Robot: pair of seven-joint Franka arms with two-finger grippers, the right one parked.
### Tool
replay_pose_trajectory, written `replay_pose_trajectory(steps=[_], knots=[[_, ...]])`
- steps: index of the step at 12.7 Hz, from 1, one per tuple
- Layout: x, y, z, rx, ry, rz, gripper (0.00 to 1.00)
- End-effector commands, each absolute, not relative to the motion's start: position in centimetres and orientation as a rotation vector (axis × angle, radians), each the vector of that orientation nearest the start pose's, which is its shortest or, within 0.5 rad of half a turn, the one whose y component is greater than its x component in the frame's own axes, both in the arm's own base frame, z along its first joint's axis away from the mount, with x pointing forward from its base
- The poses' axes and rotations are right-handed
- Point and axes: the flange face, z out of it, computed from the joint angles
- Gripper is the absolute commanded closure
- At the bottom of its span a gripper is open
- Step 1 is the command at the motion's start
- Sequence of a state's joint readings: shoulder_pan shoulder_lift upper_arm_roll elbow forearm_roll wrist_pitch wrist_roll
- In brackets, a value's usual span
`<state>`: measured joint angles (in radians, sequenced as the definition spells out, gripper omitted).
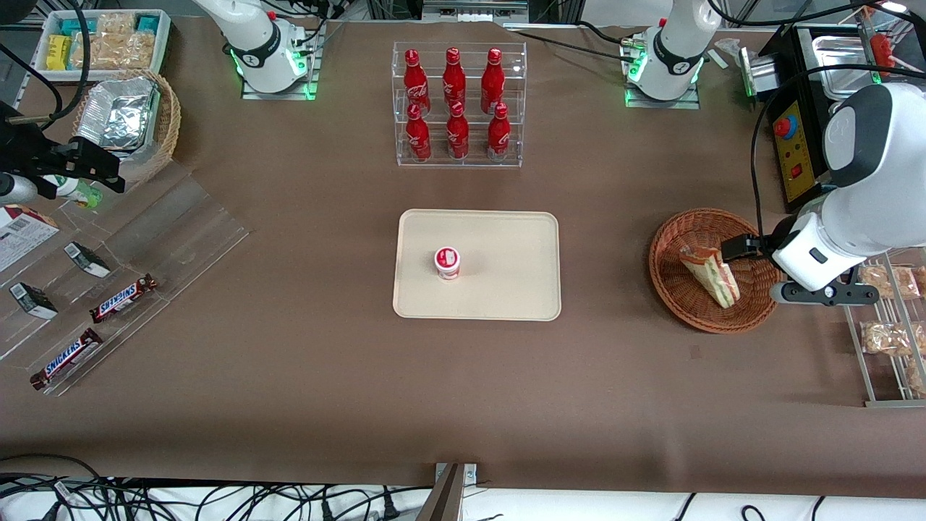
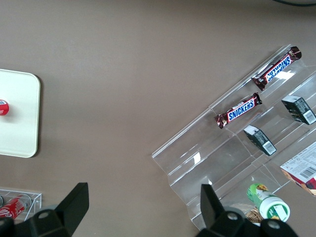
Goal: Place sandwich from basket to tray
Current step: 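Lower the left gripper onto the wrapped sandwich in the wicker basket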
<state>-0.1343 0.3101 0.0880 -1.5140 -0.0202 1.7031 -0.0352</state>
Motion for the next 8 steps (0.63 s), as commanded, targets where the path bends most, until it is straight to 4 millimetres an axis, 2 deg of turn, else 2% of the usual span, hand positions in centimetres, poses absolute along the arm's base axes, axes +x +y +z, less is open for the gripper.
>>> replay_pose_trajectory(steps=[1,4,7,8], knots=[[64.5,-4.3,48.2,-3.113,-0.001,0.173,0.0],[64.4,-3.6,48.0,-3.096,-0.018,0.19,0.0],[63.5,2.2,47.1,-3.078,-0.216,0.309,0.0],[63.6,2.9,47.0,-3.078,-0.24,0.305,0.0]])
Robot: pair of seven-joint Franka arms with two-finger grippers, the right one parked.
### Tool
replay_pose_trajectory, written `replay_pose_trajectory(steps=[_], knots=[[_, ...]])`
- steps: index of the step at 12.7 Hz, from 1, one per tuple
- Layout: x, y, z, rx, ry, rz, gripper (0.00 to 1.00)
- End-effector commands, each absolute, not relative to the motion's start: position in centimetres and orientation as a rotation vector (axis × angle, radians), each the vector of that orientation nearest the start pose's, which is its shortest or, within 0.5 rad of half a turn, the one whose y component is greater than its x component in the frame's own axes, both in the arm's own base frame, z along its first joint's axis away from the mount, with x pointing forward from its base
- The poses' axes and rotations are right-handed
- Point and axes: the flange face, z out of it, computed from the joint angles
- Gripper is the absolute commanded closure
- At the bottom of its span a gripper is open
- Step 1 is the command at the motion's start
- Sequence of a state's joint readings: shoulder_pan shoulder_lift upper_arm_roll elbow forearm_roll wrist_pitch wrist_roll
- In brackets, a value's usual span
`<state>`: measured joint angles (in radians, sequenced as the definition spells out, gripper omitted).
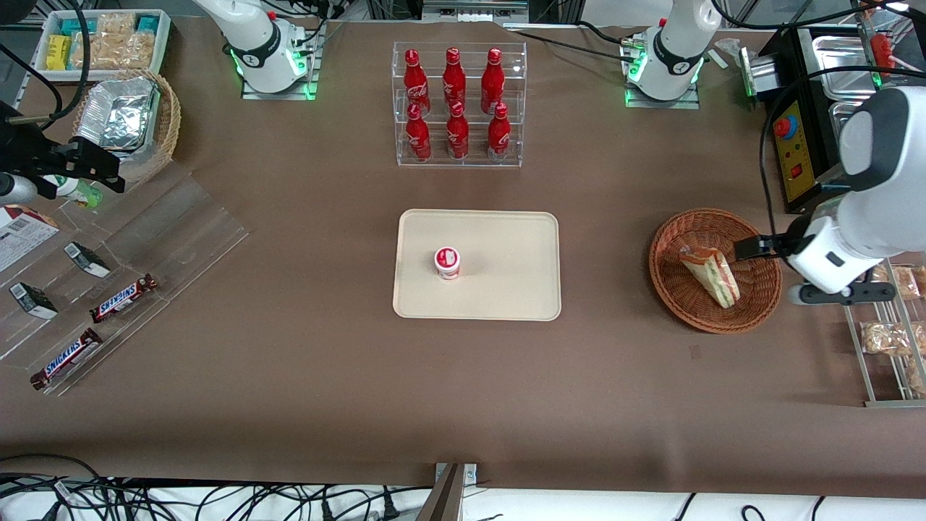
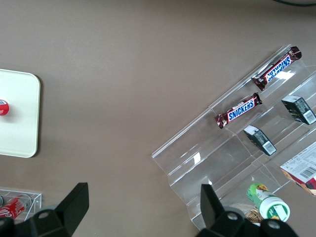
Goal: Place sandwich from basket to tray
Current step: 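Lower the left gripper onto the wrapped sandwich in the wicker basket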
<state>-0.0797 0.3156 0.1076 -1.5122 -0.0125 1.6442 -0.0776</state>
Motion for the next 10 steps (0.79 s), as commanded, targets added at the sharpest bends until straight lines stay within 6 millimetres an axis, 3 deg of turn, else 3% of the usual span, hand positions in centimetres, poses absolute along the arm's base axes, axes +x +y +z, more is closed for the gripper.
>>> replay_pose_trajectory(steps=[1,3,4,8,10], knots=[[64.4,3.0,45.3,-3.067,-0.308,0.293,0.0],[65.0,2.7,42.0,-3.0,-0.591,0.196,0.0],[64.4,2.5,40.6,-2.964,-0.652,0.168,0.0],[59.0,2.2,34.3,-2.959,-0.755,0.015,0.0],[57.3,1.8,31.7,-2.959,-0.824,-0.047,0.0]])
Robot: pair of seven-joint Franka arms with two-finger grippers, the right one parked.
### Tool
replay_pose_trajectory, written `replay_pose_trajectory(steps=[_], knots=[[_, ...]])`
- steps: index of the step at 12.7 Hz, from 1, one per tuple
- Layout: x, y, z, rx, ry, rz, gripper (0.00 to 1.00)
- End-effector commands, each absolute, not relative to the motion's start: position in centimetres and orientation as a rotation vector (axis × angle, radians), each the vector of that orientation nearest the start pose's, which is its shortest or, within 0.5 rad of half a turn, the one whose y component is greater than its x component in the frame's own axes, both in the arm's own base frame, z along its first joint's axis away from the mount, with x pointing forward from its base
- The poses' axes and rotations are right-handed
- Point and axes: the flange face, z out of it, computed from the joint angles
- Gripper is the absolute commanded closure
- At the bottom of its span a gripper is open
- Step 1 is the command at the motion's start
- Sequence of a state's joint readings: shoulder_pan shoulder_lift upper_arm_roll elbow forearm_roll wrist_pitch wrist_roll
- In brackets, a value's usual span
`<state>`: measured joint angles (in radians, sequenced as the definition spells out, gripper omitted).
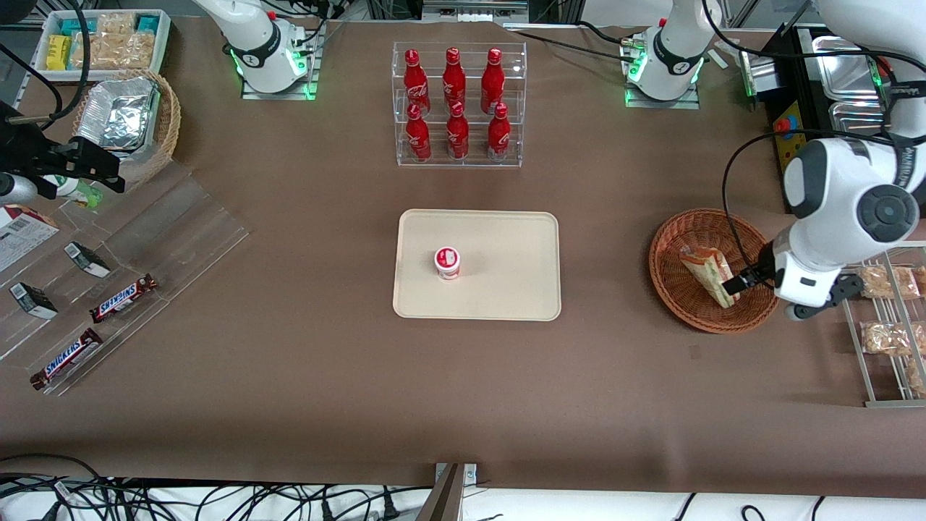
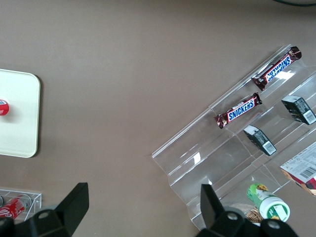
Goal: Place sandwich from basket to tray
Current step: 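Close the left gripper on the sandwich's upright edge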
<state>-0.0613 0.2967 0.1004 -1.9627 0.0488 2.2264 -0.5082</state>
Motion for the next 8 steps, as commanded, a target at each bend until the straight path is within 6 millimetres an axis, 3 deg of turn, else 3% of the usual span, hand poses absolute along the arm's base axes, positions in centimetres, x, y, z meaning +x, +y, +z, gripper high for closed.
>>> replay_pose_trajectory(steps=[1,3,8], knots=[[56.3,1.0,30.0,-2.962,-0.852,-0.074,0.0],[54.9,0.8,28.4,-2.971,-0.873,-0.123,0.0],[54.5,0.8,27.4,-2.909,-0.949,-0.147,0.0]])
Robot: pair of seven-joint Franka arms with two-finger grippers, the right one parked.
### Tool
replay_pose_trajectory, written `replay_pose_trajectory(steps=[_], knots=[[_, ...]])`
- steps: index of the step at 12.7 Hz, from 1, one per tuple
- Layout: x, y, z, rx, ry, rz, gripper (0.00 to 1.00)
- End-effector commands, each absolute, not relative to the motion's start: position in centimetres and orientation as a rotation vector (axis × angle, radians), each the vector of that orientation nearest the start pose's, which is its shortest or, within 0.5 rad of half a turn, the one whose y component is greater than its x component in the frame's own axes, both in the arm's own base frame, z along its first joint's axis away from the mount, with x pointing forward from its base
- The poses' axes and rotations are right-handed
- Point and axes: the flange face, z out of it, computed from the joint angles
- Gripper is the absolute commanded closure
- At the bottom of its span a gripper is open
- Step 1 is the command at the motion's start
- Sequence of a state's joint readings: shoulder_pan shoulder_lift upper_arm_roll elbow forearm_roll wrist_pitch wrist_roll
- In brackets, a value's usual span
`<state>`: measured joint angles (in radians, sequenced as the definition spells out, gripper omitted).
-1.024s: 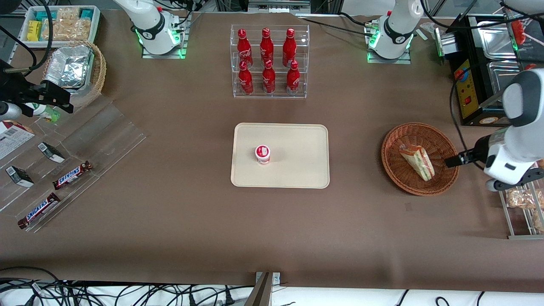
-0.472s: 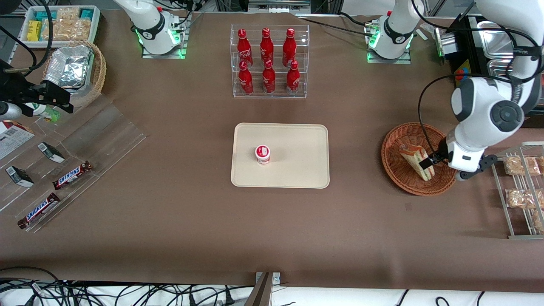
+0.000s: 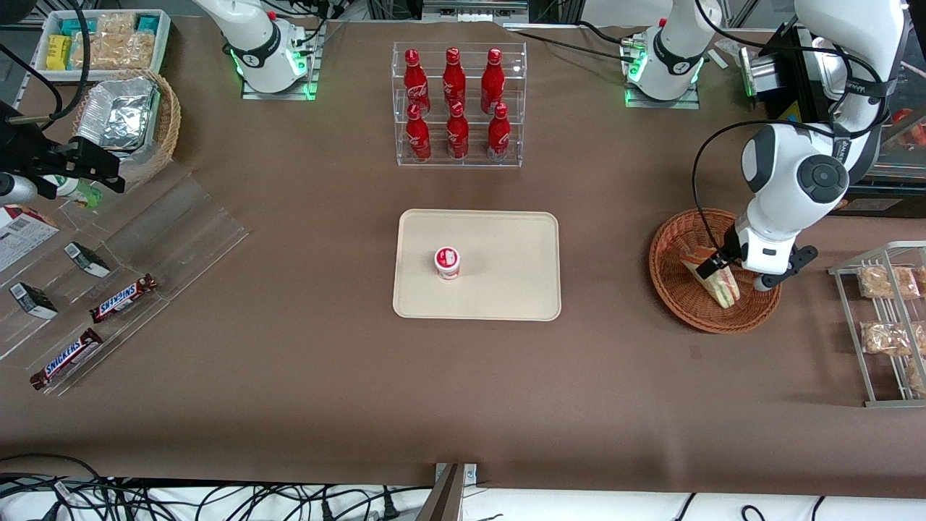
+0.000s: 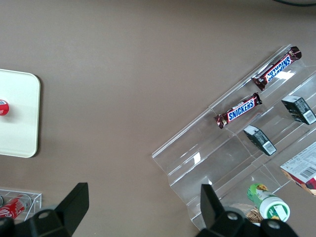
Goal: Place sandwich from basket to tray
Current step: 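Close the left gripper on the sandwich's upright edge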
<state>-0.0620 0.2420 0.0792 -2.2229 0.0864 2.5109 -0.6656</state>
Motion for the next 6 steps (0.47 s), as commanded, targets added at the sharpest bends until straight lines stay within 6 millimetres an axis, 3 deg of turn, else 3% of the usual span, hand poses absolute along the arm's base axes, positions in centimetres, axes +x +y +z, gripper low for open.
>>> replay_pose_trajectory(steps=[1,6], knots=[[54.3,0.5,26.8,-2.892,-0.983,-0.174,0.0],[53.9,-0.7,25.3,-2.84,-1.037,-0.197,0.0]])
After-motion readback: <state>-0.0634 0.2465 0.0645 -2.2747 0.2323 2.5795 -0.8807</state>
